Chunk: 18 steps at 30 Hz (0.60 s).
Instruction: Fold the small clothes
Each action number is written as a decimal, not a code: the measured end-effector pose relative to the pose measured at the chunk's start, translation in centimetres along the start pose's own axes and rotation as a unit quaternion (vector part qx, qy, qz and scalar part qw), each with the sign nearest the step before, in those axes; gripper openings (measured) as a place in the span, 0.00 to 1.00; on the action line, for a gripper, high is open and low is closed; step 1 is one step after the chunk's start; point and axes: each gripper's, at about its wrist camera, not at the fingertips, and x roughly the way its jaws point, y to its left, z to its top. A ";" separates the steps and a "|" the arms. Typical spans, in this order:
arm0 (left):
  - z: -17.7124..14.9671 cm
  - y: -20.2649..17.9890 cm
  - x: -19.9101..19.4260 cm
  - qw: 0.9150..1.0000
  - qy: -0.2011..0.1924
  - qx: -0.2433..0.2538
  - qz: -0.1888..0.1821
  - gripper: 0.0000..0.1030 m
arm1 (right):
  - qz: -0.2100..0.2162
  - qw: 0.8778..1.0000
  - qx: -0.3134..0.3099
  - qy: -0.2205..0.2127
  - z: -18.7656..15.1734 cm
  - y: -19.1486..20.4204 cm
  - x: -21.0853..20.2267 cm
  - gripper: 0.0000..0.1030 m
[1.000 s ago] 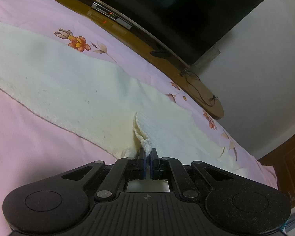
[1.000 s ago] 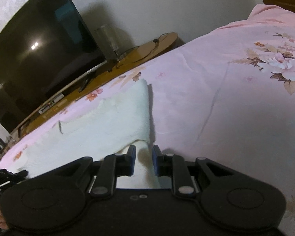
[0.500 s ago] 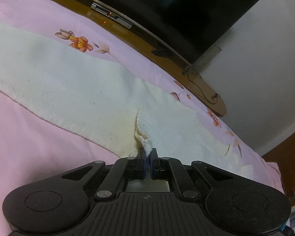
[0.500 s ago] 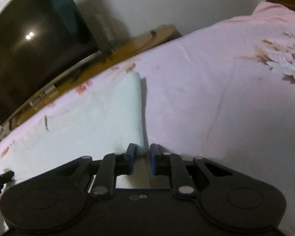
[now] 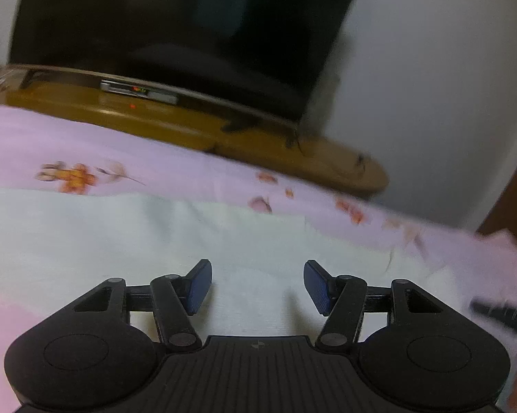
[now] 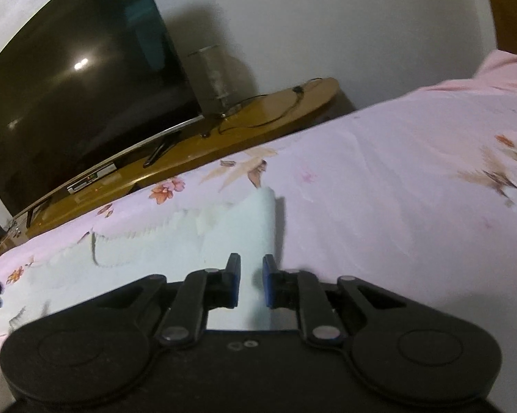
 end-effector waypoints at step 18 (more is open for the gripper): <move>-0.6 3.7 2.9 0.998 0.003 -0.020 0.061 0.07 | 0.083 0.988 0.125 0.037 3.1 -5.8 8.2 0.17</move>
